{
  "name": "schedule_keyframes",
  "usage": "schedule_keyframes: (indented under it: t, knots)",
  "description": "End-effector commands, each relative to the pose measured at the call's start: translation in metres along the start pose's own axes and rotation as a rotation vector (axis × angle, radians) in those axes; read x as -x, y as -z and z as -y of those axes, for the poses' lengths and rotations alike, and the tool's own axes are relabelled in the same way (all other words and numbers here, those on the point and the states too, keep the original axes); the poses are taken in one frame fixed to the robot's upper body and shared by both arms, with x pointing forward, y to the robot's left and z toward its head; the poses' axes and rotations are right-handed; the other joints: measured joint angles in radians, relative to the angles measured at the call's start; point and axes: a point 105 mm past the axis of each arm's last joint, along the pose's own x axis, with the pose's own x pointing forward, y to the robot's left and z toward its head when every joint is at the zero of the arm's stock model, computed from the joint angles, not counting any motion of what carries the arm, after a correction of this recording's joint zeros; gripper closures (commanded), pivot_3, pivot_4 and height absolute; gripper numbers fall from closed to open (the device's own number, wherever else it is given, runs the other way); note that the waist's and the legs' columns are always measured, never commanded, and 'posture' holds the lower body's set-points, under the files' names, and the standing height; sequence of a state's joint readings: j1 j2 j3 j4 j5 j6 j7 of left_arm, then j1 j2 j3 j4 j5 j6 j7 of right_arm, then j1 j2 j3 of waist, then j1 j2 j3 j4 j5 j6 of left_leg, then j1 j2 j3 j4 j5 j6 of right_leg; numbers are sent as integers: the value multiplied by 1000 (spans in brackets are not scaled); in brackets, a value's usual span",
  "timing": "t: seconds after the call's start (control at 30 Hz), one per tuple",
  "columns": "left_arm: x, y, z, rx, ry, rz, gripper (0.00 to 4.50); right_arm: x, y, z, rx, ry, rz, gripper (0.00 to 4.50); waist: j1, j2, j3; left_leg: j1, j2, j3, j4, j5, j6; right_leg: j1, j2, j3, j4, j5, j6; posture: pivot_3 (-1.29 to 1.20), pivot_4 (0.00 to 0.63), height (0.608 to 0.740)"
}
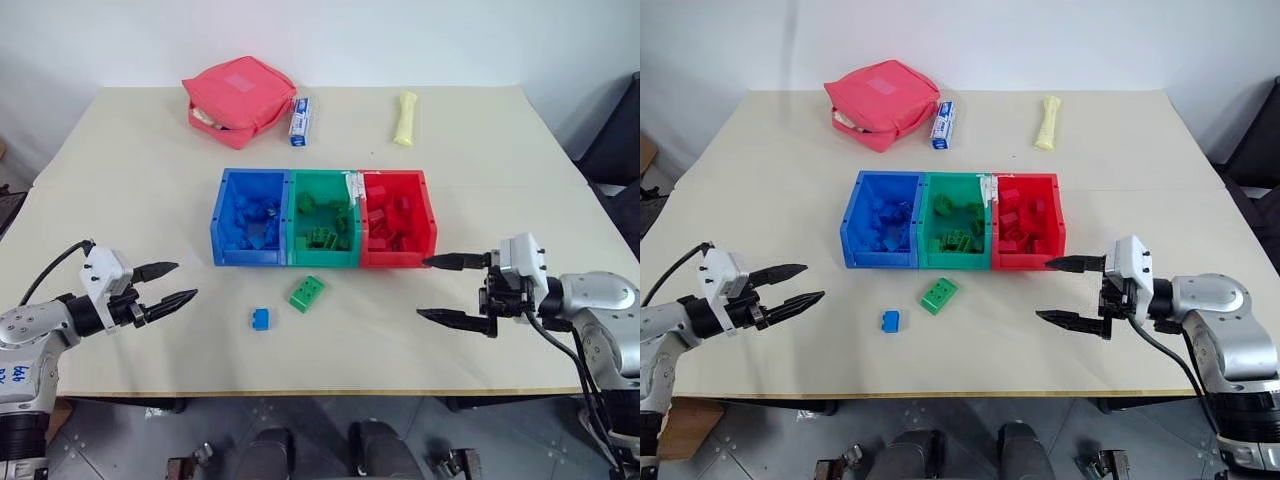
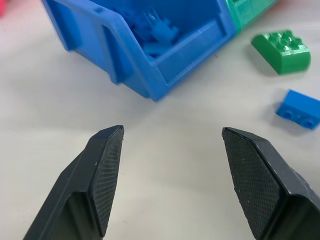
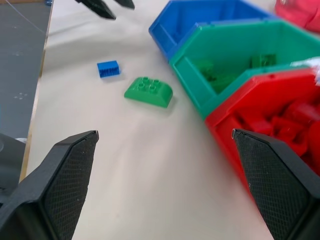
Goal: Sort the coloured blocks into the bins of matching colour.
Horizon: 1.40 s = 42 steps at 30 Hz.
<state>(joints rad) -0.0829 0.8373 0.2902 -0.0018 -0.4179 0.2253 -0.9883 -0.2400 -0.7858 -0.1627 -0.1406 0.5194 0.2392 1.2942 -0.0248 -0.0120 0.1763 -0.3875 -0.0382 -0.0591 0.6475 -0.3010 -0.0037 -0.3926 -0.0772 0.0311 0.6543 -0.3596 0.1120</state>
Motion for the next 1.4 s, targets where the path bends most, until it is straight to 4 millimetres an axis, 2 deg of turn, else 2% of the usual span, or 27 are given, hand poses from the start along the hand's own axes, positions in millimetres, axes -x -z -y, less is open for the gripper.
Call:
schedule_keyframes:
  t: [0.03, 0.27, 0.37, 0.43, 0.53, 0.67, 0.83, 0.87, 0.9, 1.1, 1.17, 1.27, 1.4]
  knots:
    - [-19, -26, 29, 8, 121, -2, 1159, 5, -3, -9, 48, -18, -10, 16, 10, 0, 0, 0, 0, 0, 0, 0, 0, 0, 0, 0, 0, 0, 0, 0, 150, 740]
    - [-82, -44, 75, 59, 190, -164, 1159, 5, -1, -28, 29, -48, -34, 16, 28, 0, 0, -1, -1, 0, 2, 0, 1, 1, 0, 0, 1, 0, 1, 0, 150, 740]
    - [-107, -56, 87, 102, 145, -199, 1159, 5, -5, -34, 21, -47, -28, 16, 30, -1, 0, -1, -1, 0, 3, 0, 1, 1, 1, 0, 2, 1, 1, 0, 150, 740]
    - [-120, -63, 96, 135, 137, -211, 1159, 3, -7, -38, 21, -45, -22, 16, 30, -1, 1, -1, -1, 0, 4, 0, 1, 0, 2, 0, 3, 1, 1, 0, 150, 740]
    - [-133, -62, 106, 141, 130, -268, 1159, -2, -10, -44, 15, -38, -9, 16, 25, -2, 1, -1, 0, 0, 4, 2, -3, 0, 3, 1, 4, 1, 1, 0, 150, 740]
    - [-139, -54, 104, 116, 90, -351, 1159, -5, -13, -50, 5, -27, 2, 16, 26, -2, 1, 0, 0, 0, 5, 3, -4, 1, 4, 2, 4, 1, 1, 0, 150, 740]
    - [-135, -45, 103, 52, 100, -423, 1159, -3, -14, -55, -9, 1, 9, 16, 26, -2, 1, 1, 0, 0, 5, 3, -5, 2, 4, 2, 3, 1, 1, 0, 150, 740]
    - [-135, -43, 102, 44, 103, -432, 1555, -3, -14, -57, -12, 3, 9, 0, 27, -2, 1, 1, 0, 0, 4, 3, -5, 1, 4, 2, 3, 1, 1, 0, 150, 740]
    - [-134, -42, 101, 41, 103, -435, 1667, -3, -14, -58, -15, 6, 10, 0, 28, -2, 1, 1, 0, 0, 4, 3, -5, 1, 4, 2, 3, 1, 1, 0, 150, 740]
    - [-131, -32, 103, 53, 126, -449, 3505, -2, -12, -61, -28, 22, 14, 0, 33, -2, 1, 0, -1, 0, 4, 3, -5, 2, 3, 2, 2, 1, 1, 0, 150, 740]
    - [-134, -36, 105, 65, 147, -393, 3579, -2, -12, -60, -28, 40, 17, 0, 35, -2, 1, 0, 0, 0, 4, 3, -5, 2, 3, 2, 2, 1, 1, 0, 150, 740]
    - [-137, -39, 93, 86, 106, -359, 3579, 0, -11, -61, -36, 71, 22, 0, 46, -2, 1, 0, -1, 0, 5, 3, -5, 2, 3, 2, 2, 1, 1, 0, 150, 740]
    - [-142, -65, 82, 103, 126, -160, 3579, 4, -11, -61, -51, 132, 48, 0, 52, -2, 1, 0, -1, 0, 6, 3, -5, 2, 3, 2, 2, 1, 1, 0, 150, 740]
